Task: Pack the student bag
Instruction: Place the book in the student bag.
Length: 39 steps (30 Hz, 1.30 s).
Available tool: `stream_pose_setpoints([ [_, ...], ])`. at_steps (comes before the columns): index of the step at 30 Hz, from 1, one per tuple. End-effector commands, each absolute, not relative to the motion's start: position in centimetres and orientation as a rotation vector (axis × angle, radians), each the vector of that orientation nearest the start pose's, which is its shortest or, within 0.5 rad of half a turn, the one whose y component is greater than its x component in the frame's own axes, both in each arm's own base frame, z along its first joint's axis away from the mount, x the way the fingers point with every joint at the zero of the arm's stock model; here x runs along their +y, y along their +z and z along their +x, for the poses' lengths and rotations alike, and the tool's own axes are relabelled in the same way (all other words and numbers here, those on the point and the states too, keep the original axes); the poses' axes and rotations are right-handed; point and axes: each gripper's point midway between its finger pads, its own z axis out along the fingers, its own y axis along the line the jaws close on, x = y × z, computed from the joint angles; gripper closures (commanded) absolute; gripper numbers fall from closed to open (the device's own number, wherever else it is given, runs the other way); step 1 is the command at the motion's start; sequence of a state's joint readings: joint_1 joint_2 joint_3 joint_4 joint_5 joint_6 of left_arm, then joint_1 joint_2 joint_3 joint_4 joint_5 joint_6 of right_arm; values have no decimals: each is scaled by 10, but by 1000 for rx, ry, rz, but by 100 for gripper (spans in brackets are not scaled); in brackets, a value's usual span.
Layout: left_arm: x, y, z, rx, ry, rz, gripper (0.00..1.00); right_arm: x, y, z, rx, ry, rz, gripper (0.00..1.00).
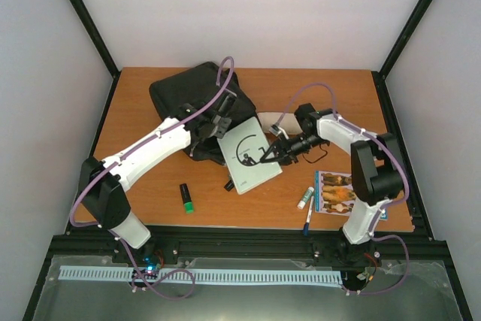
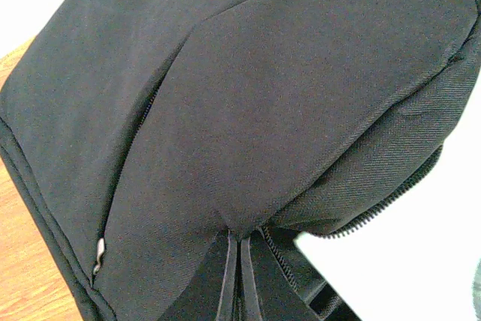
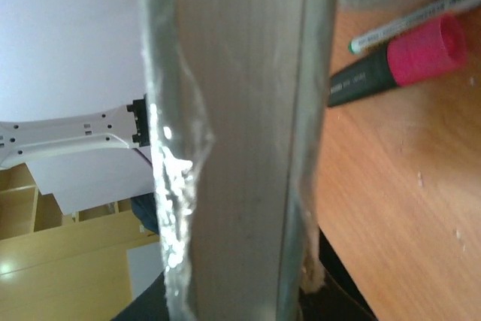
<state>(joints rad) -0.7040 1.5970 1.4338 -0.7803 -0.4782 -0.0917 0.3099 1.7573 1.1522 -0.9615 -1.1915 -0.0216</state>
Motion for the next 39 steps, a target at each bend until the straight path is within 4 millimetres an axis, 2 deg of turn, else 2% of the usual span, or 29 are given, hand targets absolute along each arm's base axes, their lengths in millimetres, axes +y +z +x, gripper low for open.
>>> stream_pose_setpoints([
  [1, -218, 249, 371, 2222, 111, 481, 99, 272, 171, 266, 2522, 1967, -601, 97],
  [2, -218, 248, 371, 2224, 110, 482, 99, 275, 165, 272, 2543, 1968, -592, 97],
  [5, -219, 250, 373, 2224, 109, 476, 99, 279, 125, 285, 2694, 1932, -495, 97],
  [9, -217, 271, 374, 2188, 105, 448, 99, 270, 76, 281, 2893, 1827, -376, 97],
  [12, -213, 294, 375, 2146, 106, 424, 99, 267, 60, 281, 2960, 1766, -352, 97],
  [16, -207, 324, 371, 2090, 91, 389, 99, 264, 50, 280, 3007, 1726, -332, 97],
  [19, -203, 337, 369, 2066, 90, 376, 99, 262, 44, 278, 3029, 1692, -331, 97],
  [21, -202, 345, 368, 2054, 81, 371, 99, 262, 45, 279, 3019, 1696, -343, 97],
  [24, -204, 344, 366, 2057, 67, 380, 99, 266, 57, 285, 2966, 1723, -396, 97],
  [30, -214, 319, 366, 2075, 34, 447, 99, 284, 113, 299, 2709, 1939, -531, 97],
  [32, -219, 310, 367, 2067, 19, 476, 99, 288, 126, 303, 2643, 1983, -555, 97],
  [35, -224, 303, 369, 2038, 5, 500, 99, 294, 139, 307, 2568, 2054, -573, 97],
  [39, -231, 299, 369, 2025, -34, 526, 99, 302, 142, 310, 2524, 2131, -568, 97],
])
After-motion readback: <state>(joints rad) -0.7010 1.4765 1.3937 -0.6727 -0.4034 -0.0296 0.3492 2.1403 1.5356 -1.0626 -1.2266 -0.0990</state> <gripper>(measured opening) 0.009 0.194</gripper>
